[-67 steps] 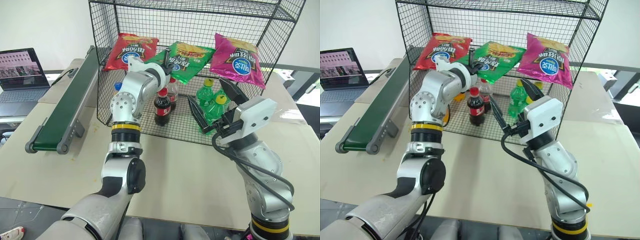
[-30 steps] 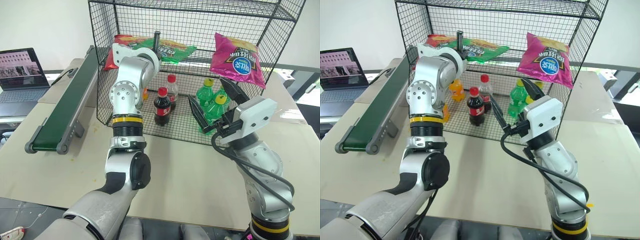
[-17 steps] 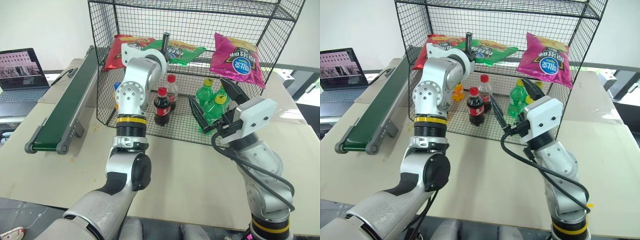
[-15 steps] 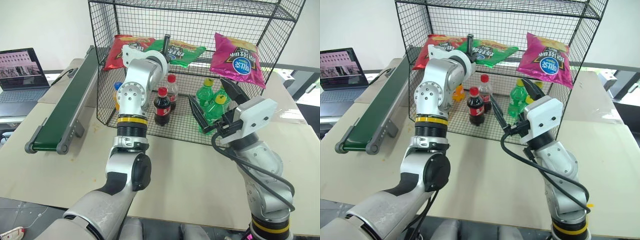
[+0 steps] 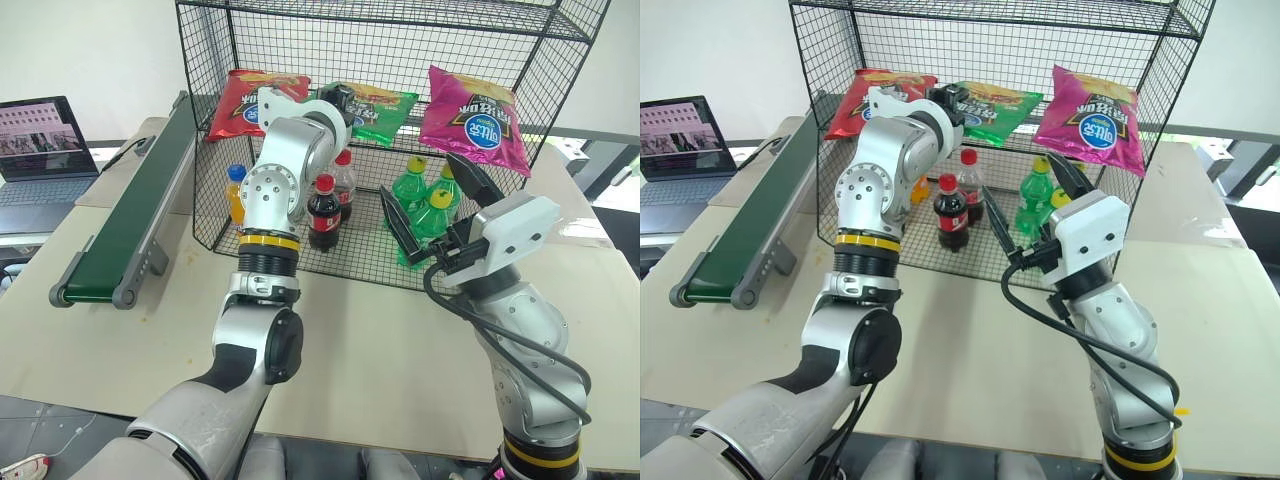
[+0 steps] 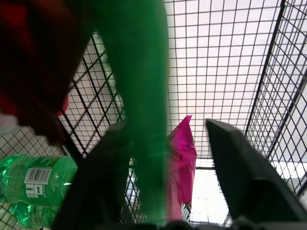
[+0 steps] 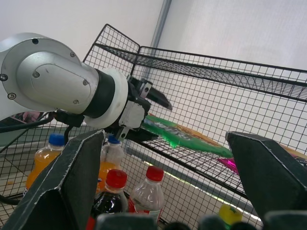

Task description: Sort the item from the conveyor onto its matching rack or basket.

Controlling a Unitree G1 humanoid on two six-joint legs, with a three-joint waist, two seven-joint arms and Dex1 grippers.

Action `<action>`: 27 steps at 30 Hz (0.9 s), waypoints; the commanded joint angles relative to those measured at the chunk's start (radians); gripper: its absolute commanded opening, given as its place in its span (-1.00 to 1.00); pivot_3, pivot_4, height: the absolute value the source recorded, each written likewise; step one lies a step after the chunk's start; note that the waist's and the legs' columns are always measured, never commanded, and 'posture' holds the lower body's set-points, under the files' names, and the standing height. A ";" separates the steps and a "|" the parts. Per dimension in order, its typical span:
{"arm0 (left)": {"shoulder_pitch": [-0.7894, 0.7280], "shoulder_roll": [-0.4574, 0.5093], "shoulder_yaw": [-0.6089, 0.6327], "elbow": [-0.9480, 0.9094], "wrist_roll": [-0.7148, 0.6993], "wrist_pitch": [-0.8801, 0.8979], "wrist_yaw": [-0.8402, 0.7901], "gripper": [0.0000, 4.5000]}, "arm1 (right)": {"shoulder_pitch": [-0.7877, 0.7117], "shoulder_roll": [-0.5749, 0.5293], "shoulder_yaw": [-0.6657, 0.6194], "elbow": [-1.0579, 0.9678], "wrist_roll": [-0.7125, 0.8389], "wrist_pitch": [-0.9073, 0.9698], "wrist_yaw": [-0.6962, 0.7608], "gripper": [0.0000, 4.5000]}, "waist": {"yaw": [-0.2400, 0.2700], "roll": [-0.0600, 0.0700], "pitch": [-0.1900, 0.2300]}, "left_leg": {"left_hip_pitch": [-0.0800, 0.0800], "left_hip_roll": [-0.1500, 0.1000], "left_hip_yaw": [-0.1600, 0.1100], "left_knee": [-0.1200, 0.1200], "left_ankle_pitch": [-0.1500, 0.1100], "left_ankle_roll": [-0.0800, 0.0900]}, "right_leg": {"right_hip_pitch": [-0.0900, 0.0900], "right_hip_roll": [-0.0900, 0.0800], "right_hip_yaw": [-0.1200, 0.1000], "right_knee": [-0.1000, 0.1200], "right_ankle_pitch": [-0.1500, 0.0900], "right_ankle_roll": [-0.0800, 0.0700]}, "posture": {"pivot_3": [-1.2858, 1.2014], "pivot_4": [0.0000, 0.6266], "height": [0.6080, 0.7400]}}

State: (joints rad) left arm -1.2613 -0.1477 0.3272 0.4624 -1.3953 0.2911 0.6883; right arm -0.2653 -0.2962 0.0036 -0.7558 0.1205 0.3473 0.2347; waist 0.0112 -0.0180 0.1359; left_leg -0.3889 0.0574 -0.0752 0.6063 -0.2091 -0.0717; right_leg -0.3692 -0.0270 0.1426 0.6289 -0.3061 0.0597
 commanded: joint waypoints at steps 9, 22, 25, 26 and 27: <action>0.188 -0.206 -0.089 -0.228 -0.156 0.140 0.153 0.98 | -0.007 0.009 -0.010 -0.016 0.019 -0.024 0.007 1.00 | 0.000 0.000 0.000 | 0.000 0.000 0.000 0.000 0.000 0.000 | 0.000 0.000 0.000 0.001 0.000 0.000 | 0.03 -0.52 1.00; 0.319 0.093 -0.136 -0.474 -0.441 0.374 0.290 0.98 | -0.003 0.014 -0.008 0.056 0.049 -0.083 0.057 1.00 | -0.001 0.000 0.000 | 0.001 0.000 0.000 0.002 0.000 0.000 | 0.001 0.000 0.001 0.002 0.000 0.000 | 0.03 -0.52 1.00; 0.359 0.182 -0.129 -0.516 -0.546 0.466 0.245 0.98 | 0.005 0.013 -0.008 0.065 0.057 -0.094 0.069 1.00 | -0.005 0.001 0.000 | 0.001 0.000 -0.001 0.001 0.000 0.000 | 0.000 0.000 0.000 0.003 0.000 0.000 | 0.03 -0.52 1.00; 0.374 0.197 -0.122 -0.534 -0.565 0.488 0.241 0.98 | 0.007 0.012 -0.009 0.068 0.061 -0.097 0.074 1.00 | -0.008 0.001 0.000 | 0.001 0.000 -0.001 0.001 0.000 0.000 | 0.000 0.000 0.000 0.004 0.000 0.000 | 0.03 -0.52 1.00; 0.387 0.220 -0.121 -0.548 -0.576 0.515 0.228 0.98 | 0.009 0.010 -0.011 0.071 0.064 -0.099 0.077 1.00 | -0.008 0.001 -0.001 | 0.001 0.000 -0.001 0.001 0.000 0.000 | 0.000 0.000 0.000 0.004 0.000 0.000 | 0.03 -0.52 1.00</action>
State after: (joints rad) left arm -0.8739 0.0585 0.2021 -0.0221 -1.9224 0.7576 0.9477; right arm -0.2521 -0.2852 0.0024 -0.6665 0.1717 0.2822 0.3047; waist 0.0030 -0.0172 0.1354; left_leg -0.3873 0.0575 -0.0761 0.6076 -0.2088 -0.0716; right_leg -0.3688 -0.0270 0.1429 0.6331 -0.3060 0.0596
